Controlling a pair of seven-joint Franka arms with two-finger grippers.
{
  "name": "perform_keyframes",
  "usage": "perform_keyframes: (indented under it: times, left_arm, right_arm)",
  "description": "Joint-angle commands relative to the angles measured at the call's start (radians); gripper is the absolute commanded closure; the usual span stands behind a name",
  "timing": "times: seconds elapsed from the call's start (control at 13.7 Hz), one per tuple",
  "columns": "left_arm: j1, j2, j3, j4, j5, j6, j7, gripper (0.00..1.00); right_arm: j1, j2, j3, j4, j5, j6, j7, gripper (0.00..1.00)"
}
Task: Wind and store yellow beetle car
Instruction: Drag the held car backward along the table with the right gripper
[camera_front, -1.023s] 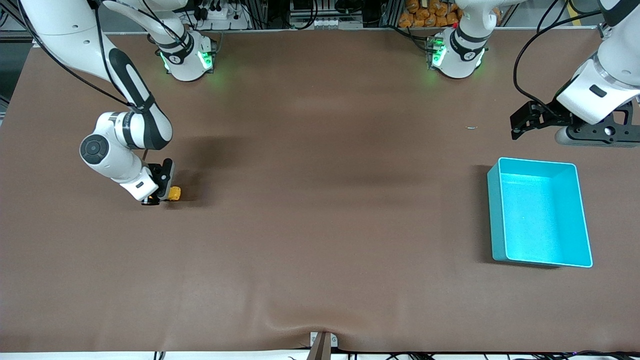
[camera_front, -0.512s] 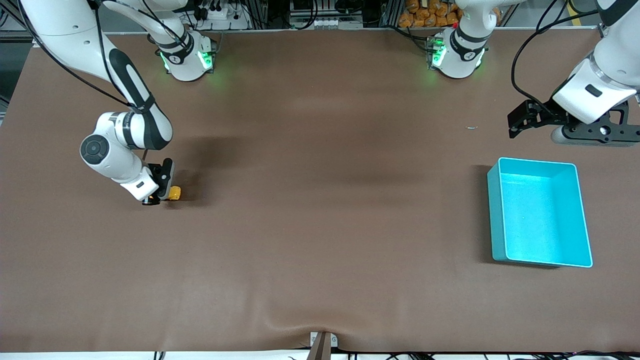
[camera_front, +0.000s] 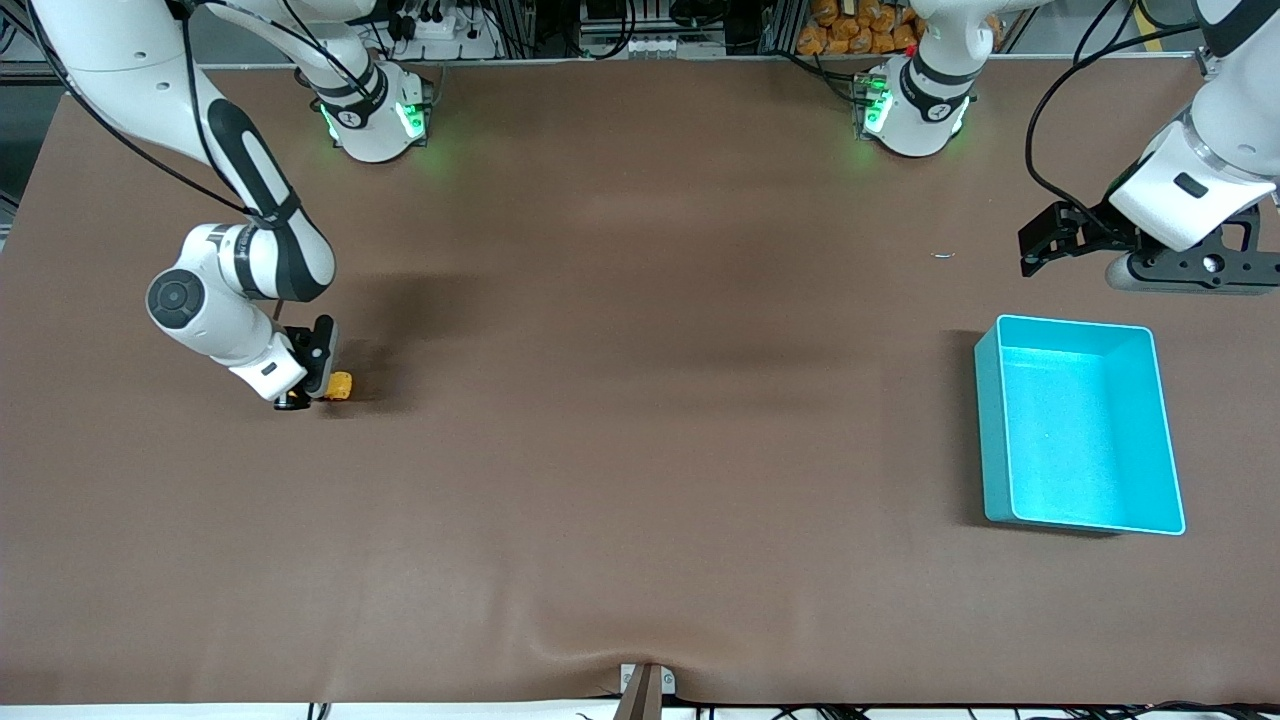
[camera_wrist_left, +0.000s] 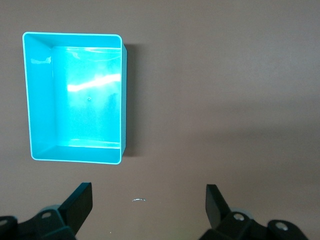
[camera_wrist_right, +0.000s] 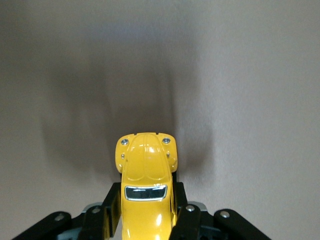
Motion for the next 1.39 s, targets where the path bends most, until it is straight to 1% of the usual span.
perform_keyframes:
  times: [0.0,1.17,1.32]
  left_arm:
    - [0.006,-0.004,-0.009,0.003,0.012,-0.017,-0.007,0.0]
    - [0.006,-0.002,-0.009,0.004,0.014,-0.018,-0.005,0.0]
    - [0.007,-0.001,-0.009,0.003,0.014,-0.018,-0.005,0.0]
  right_arm:
    - [-0.035,0.032,0.006,0.01,-0.01,0.006,-0.039,0.56]
    - [-0.183,0.067,0.006,0.035,-0.01,0.006,-0.144,0.56]
    - [-0.207,0.068,0.006,0.039,-0.01,0.008,-0.18,0.56]
